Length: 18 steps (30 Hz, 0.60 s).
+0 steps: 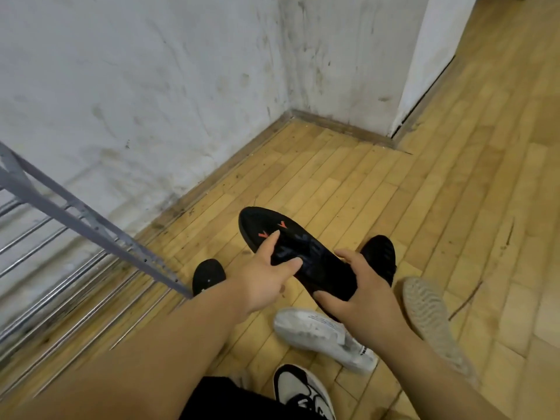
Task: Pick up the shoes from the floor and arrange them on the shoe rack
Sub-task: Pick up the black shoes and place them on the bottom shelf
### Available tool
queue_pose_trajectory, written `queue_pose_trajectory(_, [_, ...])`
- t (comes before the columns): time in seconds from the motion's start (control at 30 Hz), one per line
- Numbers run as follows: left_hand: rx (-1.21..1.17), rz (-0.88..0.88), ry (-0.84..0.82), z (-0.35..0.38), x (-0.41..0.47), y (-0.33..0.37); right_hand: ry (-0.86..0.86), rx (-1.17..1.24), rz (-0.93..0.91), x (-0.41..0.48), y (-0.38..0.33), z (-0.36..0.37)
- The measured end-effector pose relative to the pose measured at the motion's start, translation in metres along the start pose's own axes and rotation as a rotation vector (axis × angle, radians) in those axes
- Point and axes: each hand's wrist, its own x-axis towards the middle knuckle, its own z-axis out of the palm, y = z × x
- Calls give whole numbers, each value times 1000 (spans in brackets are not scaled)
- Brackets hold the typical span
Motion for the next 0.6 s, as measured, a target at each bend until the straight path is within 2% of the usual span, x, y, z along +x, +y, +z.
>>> queue_pose_trajectory(0.1, [-134,51,90,7,-3,-2,-24,17,-16,-9,1,5])
queue_pose_trajectory(0.2, [-119,49,198,-3,4,-6,-187,69,-29,-11,8,11])
queue_pose_trajectory(0.27, [66,90,253,-19,7,-11,-268,48,-37,-7,15,17])
queue_pose_trajectory(0.33, [355,152,305,-39,5,-18,-296,1,-27,2,22,28])
queue_pose_trajectory(0.43, [656,153,364,-72,-1,-33,-326,-38,-2,19,26,50])
queue_pose_trajectory(0.5, [738,125,366,-90,-5,-43,-356,-51,3,26,25,69])
queue_pose_trajectory(0.6, [723,120,367,-110,-9,-59,-411,-34,-6,26,17,100])
